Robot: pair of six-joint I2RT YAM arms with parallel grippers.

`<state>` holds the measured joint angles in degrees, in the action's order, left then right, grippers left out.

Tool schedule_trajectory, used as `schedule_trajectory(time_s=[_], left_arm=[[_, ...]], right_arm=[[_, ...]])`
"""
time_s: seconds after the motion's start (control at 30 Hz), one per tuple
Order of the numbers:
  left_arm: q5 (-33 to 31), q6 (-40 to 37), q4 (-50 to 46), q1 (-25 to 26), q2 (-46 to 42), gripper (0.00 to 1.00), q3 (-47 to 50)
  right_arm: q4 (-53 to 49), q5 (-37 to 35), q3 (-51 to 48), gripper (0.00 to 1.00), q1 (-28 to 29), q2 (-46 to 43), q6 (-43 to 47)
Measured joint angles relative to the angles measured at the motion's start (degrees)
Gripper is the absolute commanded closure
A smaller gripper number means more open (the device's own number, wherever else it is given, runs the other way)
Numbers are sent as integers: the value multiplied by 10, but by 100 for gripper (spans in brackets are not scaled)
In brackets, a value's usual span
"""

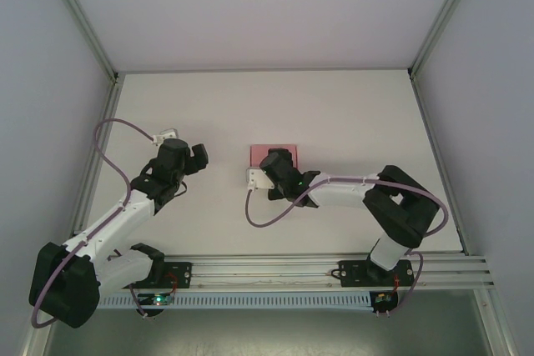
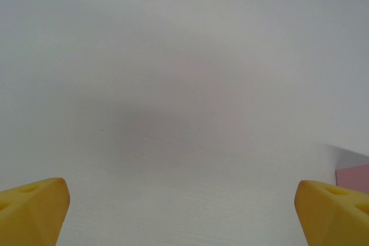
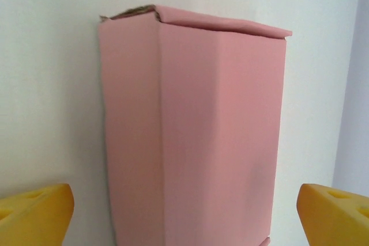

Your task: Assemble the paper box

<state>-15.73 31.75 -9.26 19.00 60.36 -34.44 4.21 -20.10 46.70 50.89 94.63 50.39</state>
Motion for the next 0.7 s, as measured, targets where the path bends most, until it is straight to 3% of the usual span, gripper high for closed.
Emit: schedule_trajectory(time_s=[0.27, 0.43, 0.53, 0.7], left_arm=[[0, -2, 1, 0, 0, 0, 1], [-5, -20, 26, 0, 3, 0, 5], [-18, -41, 61, 0, 12, 0, 19], [-59, -80, 111, -5, 42, 0, 38]], right_arm=[[-17, 47, -40, 2, 0, -136, -35], [9, 48, -62, 2, -19, -224, -115], [53, 49, -85, 2, -93, -276, -207], [162, 50, -189, 2, -300, -363, -376]])
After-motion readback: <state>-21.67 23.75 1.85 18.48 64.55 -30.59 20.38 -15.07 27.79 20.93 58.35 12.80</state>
